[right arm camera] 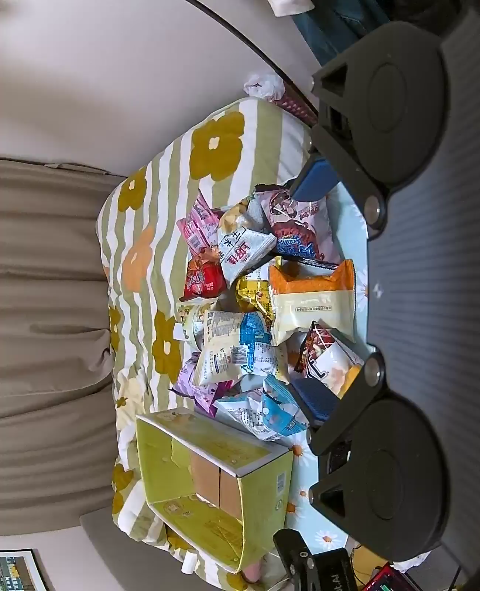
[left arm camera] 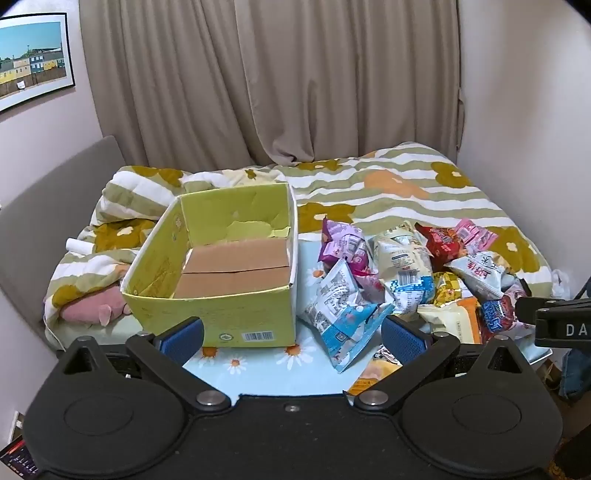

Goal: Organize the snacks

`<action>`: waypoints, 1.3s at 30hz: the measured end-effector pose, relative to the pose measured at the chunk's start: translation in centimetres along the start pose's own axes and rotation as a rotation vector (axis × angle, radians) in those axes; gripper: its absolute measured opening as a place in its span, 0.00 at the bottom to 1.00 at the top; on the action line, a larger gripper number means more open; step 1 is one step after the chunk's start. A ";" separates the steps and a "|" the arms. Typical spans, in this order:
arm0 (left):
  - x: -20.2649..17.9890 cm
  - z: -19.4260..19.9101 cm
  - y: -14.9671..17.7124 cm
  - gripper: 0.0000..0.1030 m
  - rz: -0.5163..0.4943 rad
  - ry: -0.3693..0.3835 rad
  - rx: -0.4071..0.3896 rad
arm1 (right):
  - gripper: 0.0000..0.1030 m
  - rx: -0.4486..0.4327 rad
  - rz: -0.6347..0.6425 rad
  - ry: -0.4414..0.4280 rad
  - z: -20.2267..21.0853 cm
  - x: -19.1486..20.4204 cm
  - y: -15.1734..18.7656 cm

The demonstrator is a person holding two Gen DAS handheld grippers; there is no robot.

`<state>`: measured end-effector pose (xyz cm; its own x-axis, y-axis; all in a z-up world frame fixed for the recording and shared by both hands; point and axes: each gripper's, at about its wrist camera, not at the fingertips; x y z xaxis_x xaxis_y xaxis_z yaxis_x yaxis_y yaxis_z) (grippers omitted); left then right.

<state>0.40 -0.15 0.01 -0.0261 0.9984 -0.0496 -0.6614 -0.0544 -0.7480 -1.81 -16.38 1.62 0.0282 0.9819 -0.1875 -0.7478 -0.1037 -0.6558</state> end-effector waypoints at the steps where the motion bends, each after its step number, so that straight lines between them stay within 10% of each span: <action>1: 0.2 0.3 0.1 1.00 0.020 0.014 -0.044 | 1.00 -0.002 -0.001 -0.001 0.0 0.0 0.0; 39: 0.3 0.8 0.4 1.00 0.003 -0.004 -0.063 | 1.00 -0.022 -0.007 -0.002 -0.1 0.0 -0.4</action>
<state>-0.41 0.11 0.23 -0.0306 0.9983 -0.0494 -0.6132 -0.0577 -0.7878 -1.46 -16.30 1.85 0.0320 0.9830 -0.1810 -0.7329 -0.1001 -0.6730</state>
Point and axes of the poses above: each gripper's, at about its wrist camera, not at the fingertips, and z roughly against the way its jaws point, x to its left, y to its underside, and after that the axes turned 13 degrees about z, right-handed
